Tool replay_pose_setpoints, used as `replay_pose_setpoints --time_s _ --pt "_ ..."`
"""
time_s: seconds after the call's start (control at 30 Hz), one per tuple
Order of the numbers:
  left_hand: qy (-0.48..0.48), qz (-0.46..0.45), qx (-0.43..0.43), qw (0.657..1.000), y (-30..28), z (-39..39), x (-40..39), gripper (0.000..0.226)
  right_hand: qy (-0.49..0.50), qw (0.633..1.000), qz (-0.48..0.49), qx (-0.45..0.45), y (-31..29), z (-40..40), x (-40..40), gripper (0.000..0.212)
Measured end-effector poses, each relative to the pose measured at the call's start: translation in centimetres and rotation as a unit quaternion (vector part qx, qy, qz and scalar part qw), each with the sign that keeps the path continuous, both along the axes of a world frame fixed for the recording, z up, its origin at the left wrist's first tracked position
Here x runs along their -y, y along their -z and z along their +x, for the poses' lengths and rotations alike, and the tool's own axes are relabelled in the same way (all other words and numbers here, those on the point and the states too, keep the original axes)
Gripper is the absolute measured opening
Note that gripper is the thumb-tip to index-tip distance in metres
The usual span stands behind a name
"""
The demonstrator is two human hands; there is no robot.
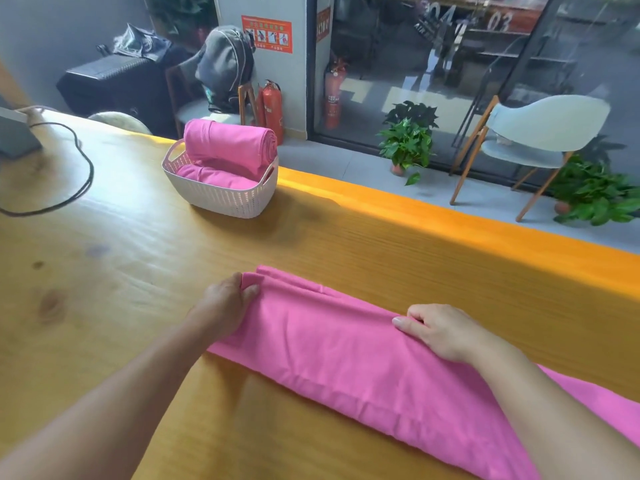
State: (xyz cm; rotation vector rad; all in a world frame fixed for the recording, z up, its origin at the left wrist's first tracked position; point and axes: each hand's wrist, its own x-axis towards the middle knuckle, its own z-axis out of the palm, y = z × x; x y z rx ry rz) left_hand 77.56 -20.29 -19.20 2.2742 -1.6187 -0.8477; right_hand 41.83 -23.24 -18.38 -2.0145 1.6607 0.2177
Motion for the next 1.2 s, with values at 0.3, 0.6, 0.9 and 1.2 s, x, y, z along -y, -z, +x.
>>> replay_pose_setpoints --time_s 0.3,0.6,0.9,1.2 --pt "-0.049 -0.005 -0.186 0.981 -3.4 1.3 -0.5 0.018 0.035 0.999 -0.038 -0.005 0.4 -0.1 -1.4 0.056" --pt "-0.027 -0.054 -0.022 0.998 -0.4 1.2 2.1 0.019 0.026 0.997 -0.068 -0.025 1.0 0.2 -1.3 0.051" --pt "-0.086 -0.023 -0.118 0.989 -0.9 2.0 0.7 0.037 0.002 0.988 -0.155 -0.018 -0.6 5.8 -1.0 0.042" --pt "-0.076 -0.001 -0.307 0.949 -2.1 4.6 -1.0 0.015 -0.090 0.984 -0.017 0.151 -0.1 20.5 3.6 0.035"
